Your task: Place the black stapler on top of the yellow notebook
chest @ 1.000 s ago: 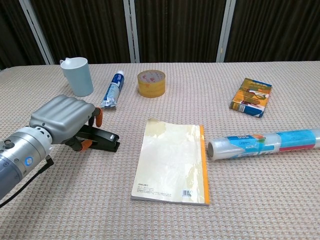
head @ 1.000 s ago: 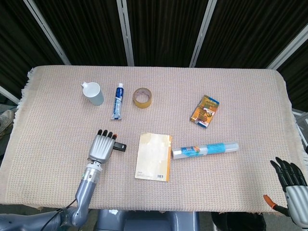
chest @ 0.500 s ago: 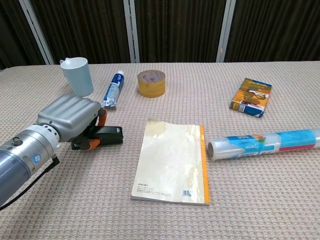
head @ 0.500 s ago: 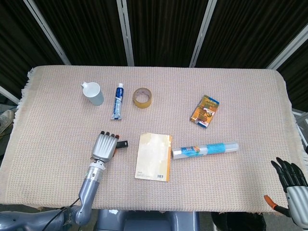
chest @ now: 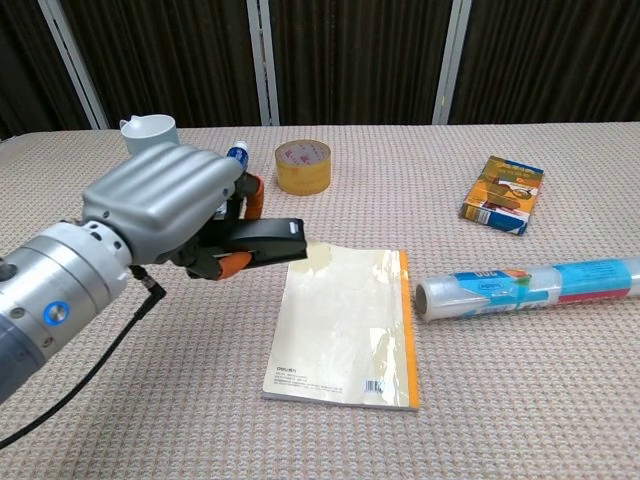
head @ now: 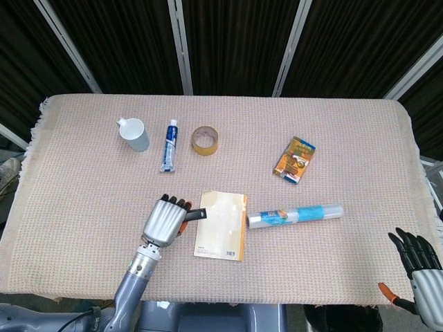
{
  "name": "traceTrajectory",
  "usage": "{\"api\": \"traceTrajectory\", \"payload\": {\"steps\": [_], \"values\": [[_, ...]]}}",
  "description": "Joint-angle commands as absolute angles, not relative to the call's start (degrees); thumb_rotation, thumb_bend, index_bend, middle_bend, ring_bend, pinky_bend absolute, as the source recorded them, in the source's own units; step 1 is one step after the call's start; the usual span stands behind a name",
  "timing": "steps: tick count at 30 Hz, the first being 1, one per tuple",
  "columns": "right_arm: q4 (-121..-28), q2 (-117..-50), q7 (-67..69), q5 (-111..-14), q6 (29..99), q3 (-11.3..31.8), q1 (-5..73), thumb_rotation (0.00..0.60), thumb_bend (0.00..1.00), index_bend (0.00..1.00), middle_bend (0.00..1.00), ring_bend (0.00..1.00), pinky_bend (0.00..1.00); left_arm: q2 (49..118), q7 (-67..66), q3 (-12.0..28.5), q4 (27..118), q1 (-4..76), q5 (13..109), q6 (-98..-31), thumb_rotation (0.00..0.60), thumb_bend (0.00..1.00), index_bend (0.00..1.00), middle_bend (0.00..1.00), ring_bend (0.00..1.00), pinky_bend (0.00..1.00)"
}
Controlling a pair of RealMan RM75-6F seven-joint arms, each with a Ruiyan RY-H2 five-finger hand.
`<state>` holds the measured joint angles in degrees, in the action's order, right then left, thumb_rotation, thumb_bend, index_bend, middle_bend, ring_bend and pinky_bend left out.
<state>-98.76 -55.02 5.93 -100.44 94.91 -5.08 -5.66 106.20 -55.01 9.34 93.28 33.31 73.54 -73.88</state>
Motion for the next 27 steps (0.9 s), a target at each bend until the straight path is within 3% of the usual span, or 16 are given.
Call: {"api": "traceTrajectory", "payload": {"steps": [1, 13, 27], "values": [[-98.46, -54.80, 6.80, -100.71, 95.31, -5.17, -5.76, 0.600, 0.15, 0.00, 0.00, 0.00, 0.00, 110.08, -56.20, 12.02, 89.70, 36.11, 70.91, -71.31, 0.600, 0.38, 0.73, 0.61, 0.52, 0.49], [-97.21, -53.56, 11.42, -101.28, 95.98, -5.32, -5.48, 0.600, 0.15, 0.00, 0.00, 0.00, 0.00, 121.90, -57.24, 16.39, 74.48, 43.96, 65.76, -65.39, 0.600, 0.38, 0.73, 0.61, 0.52, 0.49], [-96.91, -53.01, 13.23, -100.65, 95.82, -4.97, -5.06, 0.600, 0.15, 0.00, 0.00, 0.00, 0.00, 128.14, -54.47, 18.29, 63.15, 48.82, 65.45, -63.33, 0.600, 0.36, 0.70, 0.59, 0.51, 0.48]]}}
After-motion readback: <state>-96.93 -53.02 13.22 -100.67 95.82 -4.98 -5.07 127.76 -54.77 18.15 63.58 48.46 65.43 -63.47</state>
